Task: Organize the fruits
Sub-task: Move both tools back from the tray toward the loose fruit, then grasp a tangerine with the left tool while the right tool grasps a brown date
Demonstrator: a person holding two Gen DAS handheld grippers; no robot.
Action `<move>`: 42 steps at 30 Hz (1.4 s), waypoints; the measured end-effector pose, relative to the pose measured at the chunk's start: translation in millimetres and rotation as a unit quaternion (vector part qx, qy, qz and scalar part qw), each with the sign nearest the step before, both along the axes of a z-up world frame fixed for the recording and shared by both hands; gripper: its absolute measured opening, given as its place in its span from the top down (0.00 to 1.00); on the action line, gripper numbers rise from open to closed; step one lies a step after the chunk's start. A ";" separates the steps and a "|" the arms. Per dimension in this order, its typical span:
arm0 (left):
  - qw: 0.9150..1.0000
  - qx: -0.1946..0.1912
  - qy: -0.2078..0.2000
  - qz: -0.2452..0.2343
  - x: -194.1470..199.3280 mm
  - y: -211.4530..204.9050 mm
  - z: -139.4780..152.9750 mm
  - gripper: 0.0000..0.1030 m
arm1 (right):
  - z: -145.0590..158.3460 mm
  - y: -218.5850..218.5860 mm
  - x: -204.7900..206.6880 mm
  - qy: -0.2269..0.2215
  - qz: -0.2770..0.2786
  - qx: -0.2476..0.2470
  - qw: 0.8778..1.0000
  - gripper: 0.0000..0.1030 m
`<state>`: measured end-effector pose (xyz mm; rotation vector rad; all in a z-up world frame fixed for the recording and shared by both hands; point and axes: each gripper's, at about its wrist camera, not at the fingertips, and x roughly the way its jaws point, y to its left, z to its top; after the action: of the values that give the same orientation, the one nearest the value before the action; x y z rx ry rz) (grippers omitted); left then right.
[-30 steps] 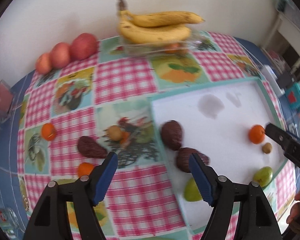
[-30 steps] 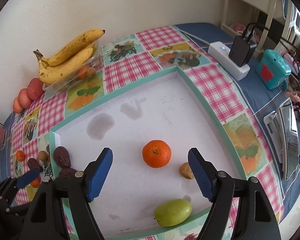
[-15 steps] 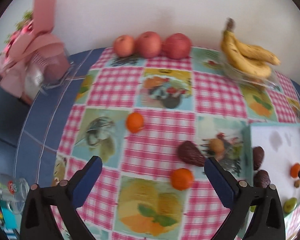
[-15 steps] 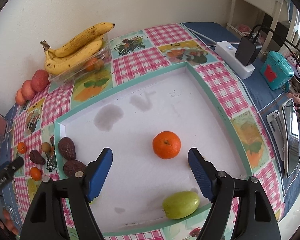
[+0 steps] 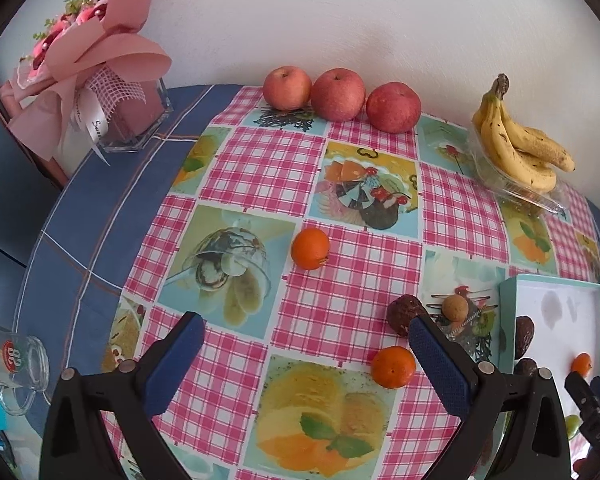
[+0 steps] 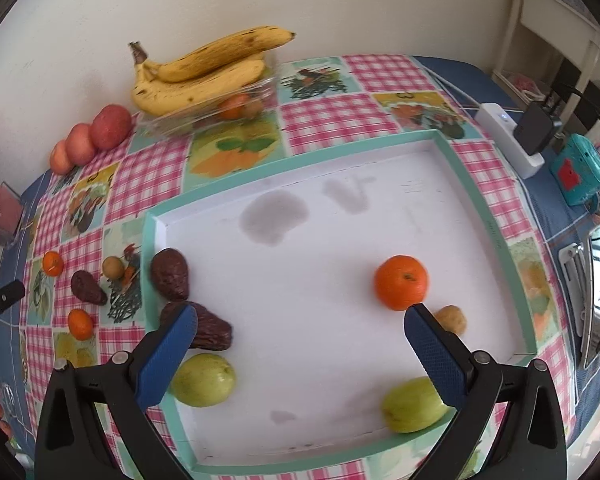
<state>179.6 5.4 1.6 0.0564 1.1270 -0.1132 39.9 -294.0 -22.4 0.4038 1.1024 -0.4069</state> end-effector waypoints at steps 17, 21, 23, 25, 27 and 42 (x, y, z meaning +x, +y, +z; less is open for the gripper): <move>0.997 -0.030 0.002 0.078 25.8 77.0 -4.0 0.00 | 9.9 62.3 32.6 -0.041 0.083 0.003 0.996 0.00; 0.996 -0.046 0.016 0.077 31.3 79.9 -13.3 0.00 | 11.0 77.0 45.3 -0.045 0.100 0.008 0.994 0.00; 0.995 -0.054 0.020 0.076 34.6 80.5 -16.6 0.00 | 10.1 83.9 51.1 -0.045 0.108 0.016 0.993 0.00; 0.995 -0.063 0.021 0.078 37.6 82.0 -18.6 0.00 | 8.9 92.1 58.3 -0.044 0.116 0.021 0.992 0.00; 0.994 -0.071 0.021 0.077 41.3 82.6 -20.6 0.00 | 10.4 100.4 66.9 -0.046 0.127 0.022 0.991 0.00; 0.995 -0.086 0.030 0.048 65.8 66.9 -41.3 0.01 | -14.8 133.1 106.2 -0.029 0.116 0.088 0.989 0.09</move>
<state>245.4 72.3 -39.7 -0.1560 1.1741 -0.1275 146.0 -160.9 -37.2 0.4354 1.1182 -0.0921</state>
